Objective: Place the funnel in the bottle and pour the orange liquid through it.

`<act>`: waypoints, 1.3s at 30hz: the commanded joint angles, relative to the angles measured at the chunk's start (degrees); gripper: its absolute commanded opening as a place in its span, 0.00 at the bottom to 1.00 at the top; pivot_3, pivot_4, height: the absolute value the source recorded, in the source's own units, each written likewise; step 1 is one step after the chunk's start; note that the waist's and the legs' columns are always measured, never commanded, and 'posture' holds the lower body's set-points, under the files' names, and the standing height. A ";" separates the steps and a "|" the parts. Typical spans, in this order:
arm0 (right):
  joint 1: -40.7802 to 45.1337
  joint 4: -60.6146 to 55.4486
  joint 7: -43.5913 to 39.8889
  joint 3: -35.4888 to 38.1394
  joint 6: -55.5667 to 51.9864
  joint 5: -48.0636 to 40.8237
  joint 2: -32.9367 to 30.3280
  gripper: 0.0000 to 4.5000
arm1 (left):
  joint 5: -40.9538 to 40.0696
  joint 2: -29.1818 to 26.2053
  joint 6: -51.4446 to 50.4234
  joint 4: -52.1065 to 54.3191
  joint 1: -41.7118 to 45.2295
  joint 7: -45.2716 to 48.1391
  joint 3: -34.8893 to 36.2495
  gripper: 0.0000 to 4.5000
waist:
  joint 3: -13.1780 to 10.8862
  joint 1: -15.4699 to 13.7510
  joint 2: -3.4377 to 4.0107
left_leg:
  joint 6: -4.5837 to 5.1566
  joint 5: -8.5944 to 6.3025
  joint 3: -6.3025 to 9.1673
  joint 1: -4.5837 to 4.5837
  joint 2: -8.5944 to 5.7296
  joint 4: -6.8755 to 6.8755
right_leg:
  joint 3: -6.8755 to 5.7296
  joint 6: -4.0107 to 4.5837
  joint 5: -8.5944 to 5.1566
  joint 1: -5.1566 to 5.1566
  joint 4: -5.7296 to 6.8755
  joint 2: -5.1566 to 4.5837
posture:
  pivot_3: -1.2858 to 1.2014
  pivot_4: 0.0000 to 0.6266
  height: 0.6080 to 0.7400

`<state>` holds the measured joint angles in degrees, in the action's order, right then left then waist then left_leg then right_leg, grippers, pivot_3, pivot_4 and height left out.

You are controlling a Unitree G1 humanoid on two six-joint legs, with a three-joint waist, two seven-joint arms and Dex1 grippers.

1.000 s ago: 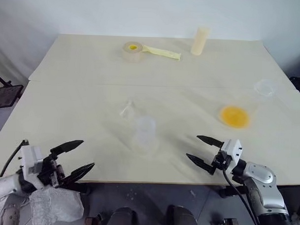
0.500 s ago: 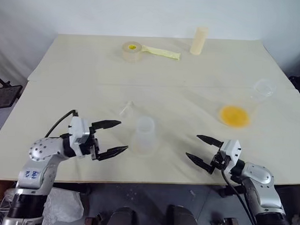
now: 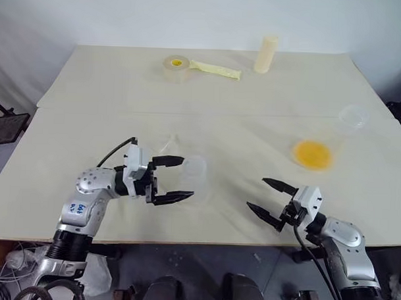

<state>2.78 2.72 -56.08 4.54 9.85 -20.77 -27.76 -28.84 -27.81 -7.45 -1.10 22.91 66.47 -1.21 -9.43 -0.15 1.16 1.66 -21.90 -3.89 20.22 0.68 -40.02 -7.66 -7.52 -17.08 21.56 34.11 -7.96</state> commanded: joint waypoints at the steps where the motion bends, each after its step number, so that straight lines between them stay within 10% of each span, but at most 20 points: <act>1: -0.40 -2.37 0.47 -0.09 -0.22 -0.46 -0.04 0.99 | 0.23 -0.19 -1.21 -0.50 1.84 1.27 -1.04 1.00 | 0.00 0.02 -0.01 | 0.00 0.00 0.00 0.00 0.00 0.00 | 0.00 0.00 0.00 0.00 -0.01 0.00 | 0.52 0.24 1.00; 3: -0.38 -2.40 0.56 -0.01 -0.25 -0.48 -0.06 0.99 | 0.21 -0.07 -2.15 -0.81 2.25 1.11 -1.14 1.00 | 0.00 0.08 -0.01 | 0.00 0.00 -0.01 0.00 -0.01 0.00 | 0.00 -0.01 0.00 0.00 -0.01 0.00 | 0.52 0.24 1.00; 11: -0.40 -2.42 0.97 0.09 -0.10 -0.46 -0.08 1.00 | -0.50 0.68 -3.80 -1.03 3.56 1.02 -0.80 0.50 | -0.01 -0.01 -0.02 | 0.00 0.00 0.01 0.00 0.01 -0.01 | 0.02 -0.01 0.01 0.00 0.00 0.01 | 0.52 0.24 1.00; 39: -4.01 -5.29 5.07 6.63 0.38 -2.00 -2.13 1.00 | 16.28 20.05 13.50 -47.46 38.09 -8.66 -3.42 0.50 | -0.18 -1.26 -0.30 | 0.01 0.01 -0.54 0.16 0.04 -0.05 | -0.09 -0.14 0.08 0.06 -0.17 0.18 | 0.52 0.24 1.00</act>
<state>-0.80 0.17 -51.57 9.66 9.84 -21.70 -29.57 -13.47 -8.19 3.88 -47.21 58.44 58.59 -5.04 -9.61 -1.40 0.86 1.66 -21.90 -4.46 20.38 0.73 -40.07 -7.74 -7.67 -17.00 21.61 33.94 -7.78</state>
